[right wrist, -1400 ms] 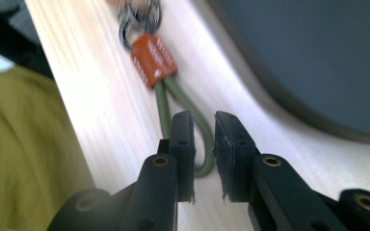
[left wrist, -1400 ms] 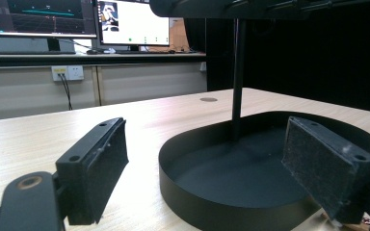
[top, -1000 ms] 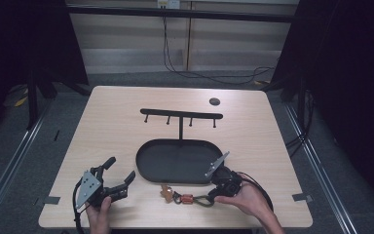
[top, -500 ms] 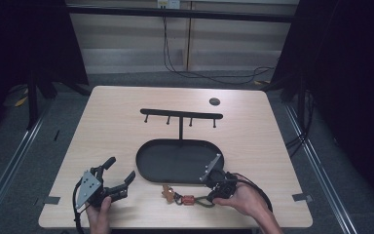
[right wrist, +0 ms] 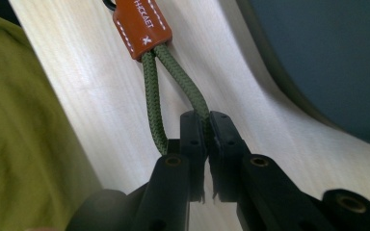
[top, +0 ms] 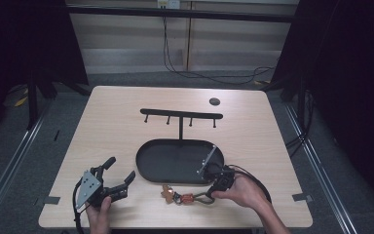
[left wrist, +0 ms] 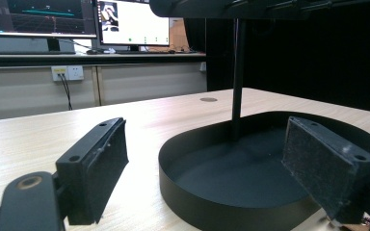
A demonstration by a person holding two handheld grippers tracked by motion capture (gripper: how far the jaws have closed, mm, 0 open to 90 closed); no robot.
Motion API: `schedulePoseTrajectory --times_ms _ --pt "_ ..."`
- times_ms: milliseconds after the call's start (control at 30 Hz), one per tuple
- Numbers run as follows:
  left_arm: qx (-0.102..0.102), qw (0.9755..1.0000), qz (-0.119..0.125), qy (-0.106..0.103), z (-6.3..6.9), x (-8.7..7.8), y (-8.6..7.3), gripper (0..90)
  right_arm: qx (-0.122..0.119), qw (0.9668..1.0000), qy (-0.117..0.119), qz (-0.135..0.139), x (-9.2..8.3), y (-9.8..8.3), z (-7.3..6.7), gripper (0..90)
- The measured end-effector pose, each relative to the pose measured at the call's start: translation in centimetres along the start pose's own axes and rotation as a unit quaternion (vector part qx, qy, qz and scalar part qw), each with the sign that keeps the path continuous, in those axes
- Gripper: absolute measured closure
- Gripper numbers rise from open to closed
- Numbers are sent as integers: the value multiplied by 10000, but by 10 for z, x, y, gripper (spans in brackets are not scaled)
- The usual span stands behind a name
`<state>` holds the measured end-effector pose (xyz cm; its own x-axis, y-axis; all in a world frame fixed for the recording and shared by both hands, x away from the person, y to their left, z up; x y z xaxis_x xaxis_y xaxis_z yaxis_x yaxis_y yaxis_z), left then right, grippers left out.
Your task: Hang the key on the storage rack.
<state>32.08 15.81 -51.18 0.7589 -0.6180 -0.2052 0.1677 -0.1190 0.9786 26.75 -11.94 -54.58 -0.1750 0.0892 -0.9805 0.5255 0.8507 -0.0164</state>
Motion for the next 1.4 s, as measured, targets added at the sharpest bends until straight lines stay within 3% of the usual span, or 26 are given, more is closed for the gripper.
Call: schedulePoseTrajectory --times_ms 167,433,833,1400 --pt "22 10000 -7 5 0 0 0 157 -107 9996 -66 -238 -16 5 -2 856" --pt "1 10000 -1 6 0 0 0 156 -217 9994 36 -263 -39 19 -6 859" --pt "27 10000 -19 -1 0 0 0 156 -482 9983 -54 -310 -76 38 -12 859" --pt "1 10000 -1 -3 0 0 0 156 -694 9963 -362 -346 -128 55 -14 859"
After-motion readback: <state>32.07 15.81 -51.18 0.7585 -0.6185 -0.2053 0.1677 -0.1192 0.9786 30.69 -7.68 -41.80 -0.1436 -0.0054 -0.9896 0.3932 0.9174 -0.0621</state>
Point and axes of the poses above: each handheld gripper's, and its own axes: x roughly forward along the jaws, y roughly out of its top, z roughly to its right, the point moved 10 cm from there along x, roughly forward along the jaws, and after that the axes turned 11 degrees about -z, right-handed, at the moved point
